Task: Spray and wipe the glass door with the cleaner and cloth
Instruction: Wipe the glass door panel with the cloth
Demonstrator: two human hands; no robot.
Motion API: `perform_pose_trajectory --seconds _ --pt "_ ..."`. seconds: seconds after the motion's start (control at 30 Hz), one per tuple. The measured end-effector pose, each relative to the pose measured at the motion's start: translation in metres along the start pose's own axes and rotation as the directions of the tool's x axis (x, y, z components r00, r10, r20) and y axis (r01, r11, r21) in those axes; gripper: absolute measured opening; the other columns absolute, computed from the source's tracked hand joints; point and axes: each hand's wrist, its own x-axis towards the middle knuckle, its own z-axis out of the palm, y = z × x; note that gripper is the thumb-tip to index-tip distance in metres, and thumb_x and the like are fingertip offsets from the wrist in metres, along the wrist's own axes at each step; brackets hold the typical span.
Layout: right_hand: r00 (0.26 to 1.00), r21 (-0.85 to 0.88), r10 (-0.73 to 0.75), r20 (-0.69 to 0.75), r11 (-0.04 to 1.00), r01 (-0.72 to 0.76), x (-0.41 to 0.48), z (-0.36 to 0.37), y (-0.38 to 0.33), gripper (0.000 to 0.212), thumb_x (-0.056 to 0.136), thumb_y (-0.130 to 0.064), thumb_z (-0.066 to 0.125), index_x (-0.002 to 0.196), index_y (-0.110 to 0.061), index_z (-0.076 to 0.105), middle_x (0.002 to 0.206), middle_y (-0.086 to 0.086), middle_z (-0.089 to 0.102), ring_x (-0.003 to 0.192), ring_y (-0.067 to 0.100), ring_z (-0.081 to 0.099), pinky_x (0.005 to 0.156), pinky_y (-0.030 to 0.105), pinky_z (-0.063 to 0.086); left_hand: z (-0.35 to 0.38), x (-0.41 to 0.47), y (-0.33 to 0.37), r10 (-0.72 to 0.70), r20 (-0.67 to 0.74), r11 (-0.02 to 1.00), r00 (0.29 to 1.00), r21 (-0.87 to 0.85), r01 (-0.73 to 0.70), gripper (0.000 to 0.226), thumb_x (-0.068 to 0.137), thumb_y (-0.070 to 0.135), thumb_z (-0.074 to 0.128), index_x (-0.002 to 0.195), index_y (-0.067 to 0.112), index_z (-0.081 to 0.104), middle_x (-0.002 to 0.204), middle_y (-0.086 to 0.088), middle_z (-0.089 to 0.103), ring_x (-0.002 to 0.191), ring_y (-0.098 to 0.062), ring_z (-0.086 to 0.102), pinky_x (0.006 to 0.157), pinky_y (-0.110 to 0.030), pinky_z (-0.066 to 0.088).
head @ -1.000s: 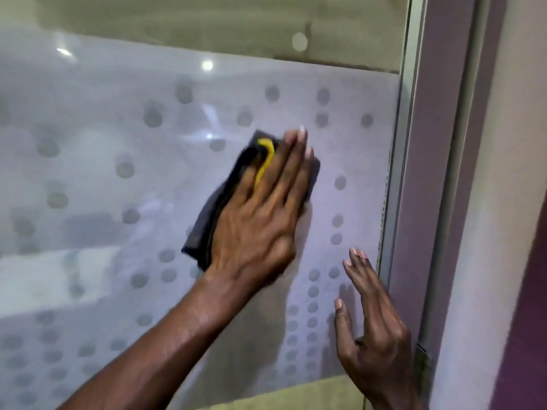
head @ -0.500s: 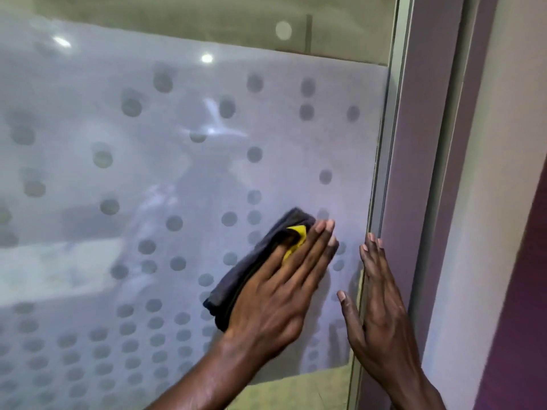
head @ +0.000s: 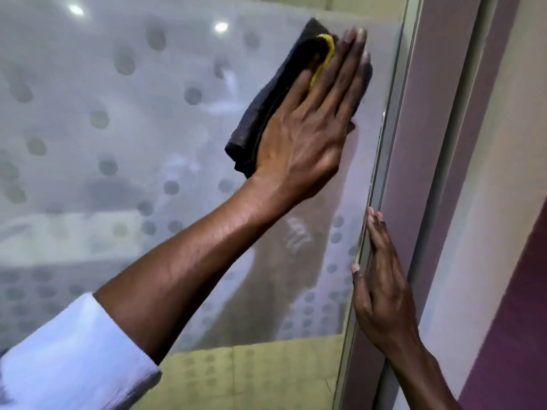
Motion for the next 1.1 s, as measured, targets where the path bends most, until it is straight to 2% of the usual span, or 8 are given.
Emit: perform_pose_trajectory --seconds 0.17,0.37,0.47,0.53,0.73,0.9,1.0,1.1 --pt "0.991 0.132 0.088 -0.102 0.988 -0.074 -0.006 -0.001 0.008 0.064 0.107 -0.006 0.04 0.169 -0.016 0.03 0.178 0.001 0.035 0.163 0.024 0.042 0.13 0.056 0.041 0.027 -0.081 0.057 0.202 0.161 0.977 0.966 -0.096 -0.188 0.076 0.109 0.014 0.035 0.179 0.002 0.01 0.19 -0.016 0.006 0.178 -0.027 0.006 0.144 -0.046 0.009" --pt "0.977 0.052 0.128 -0.169 0.991 -0.12 -0.015 -0.005 0.016 0.071 0.106 -0.015 0.041 0.165 -0.052 0.028 0.172 -0.009 0.046 0.153 -0.01 0.043 0.116 0.005 0.039 0.039 -0.155 0.076 0.272 0.237 0.958 0.933 -0.154 -0.24 0.082 0.105 0.013 0.04 0.179 0.001 0.006 0.191 -0.014 0.003 0.179 -0.024 0.004 0.145 -0.043 0.005" --pt "0.966 0.161 0.196 -0.171 0.972 -0.169 -0.019 0.001 0.021 0.061 0.112 -0.023 0.045 0.168 -0.043 0.03 0.172 -0.016 0.046 0.152 0.009 0.055 0.121 0.037 0.05 0.037 -0.18 0.062 0.307 0.256 0.95 0.917 -0.143 -0.278 0.089 0.104 0.012 0.05 0.18 0.004 0.004 0.191 -0.012 0.002 0.179 -0.023 0.002 0.145 -0.043 0.007" --pt "0.969 0.196 0.187 -0.164 0.969 -0.154 -0.02 0.008 0.018 0.062 0.111 -0.024 0.049 0.169 -0.035 0.032 0.173 -0.017 0.044 0.154 0.014 0.054 0.123 0.051 0.049 0.032 -0.194 0.049 0.256 0.253 0.964 0.933 -0.142 -0.226 0.088 0.105 0.011 0.05 0.18 0.006 0.006 0.191 -0.01 0.002 0.179 -0.021 0.002 0.145 -0.042 0.004" --pt "0.98 -0.119 -0.031 -0.198 0.993 0.007 -0.027 0.026 -0.011 0.066 0.106 -0.029 0.058 0.166 -0.007 0.039 0.178 0.01 0.035 0.168 0.025 0.03 0.135 0.04 0.033 0.015 -0.236 0.006 -0.103 0.119 0.995 0.988 0.022 0.101 0.082 0.105 0.012 0.052 0.18 0.008 0.017 0.191 -0.008 0.01 0.178 -0.022 0.011 0.144 -0.041 0.006" --pt "0.982 -0.164 -0.187 -0.024 0.97 0.181 -0.04 0.055 -0.045 0.078 0.099 -0.027 0.069 0.164 0.001 0.039 0.178 0.019 0.031 0.168 0.039 0.028 0.13 0.057 0.039 -0.013 -0.275 -0.053 -0.297 0.018 0.948 0.955 0.125 0.293 0.067 0.12 0.033 0.031 0.18 0.008 0.016 0.191 -0.007 0.006 0.178 -0.026 0.012 0.143 -0.042 0.01" --pt "0.974 -0.182 -0.223 0.03 0.957 0.224 -0.043 0.073 -0.063 0.083 0.097 -0.033 0.072 0.165 0.0 0.039 0.179 0.022 0.029 0.168 0.039 0.027 0.132 0.052 0.035 -0.035 -0.297 -0.096 -0.377 -0.031 0.913 0.926 0.152 0.377 0.07 0.119 0.034 0.032 0.18 0.007 0.012 0.191 -0.009 0.004 0.178 -0.029 0.011 0.142 -0.046 0.017" --pt "0.975 -0.214 -0.22 0.039 0.951 0.223 -0.047 0.089 -0.076 0.087 0.093 -0.037 0.075 0.163 0.003 0.041 0.177 0.028 0.027 0.167 0.045 0.027 0.129 0.062 0.036 -0.062 -0.321 -0.146 -0.426 -0.079 0.881 0.901 0.191 0.433 0.072 0.117 0.029 0.035 0.179 0.004 0.009 0.19 -0.012 0.002 0.178 -0.033 0.01 0.144 -0.048 0.012"
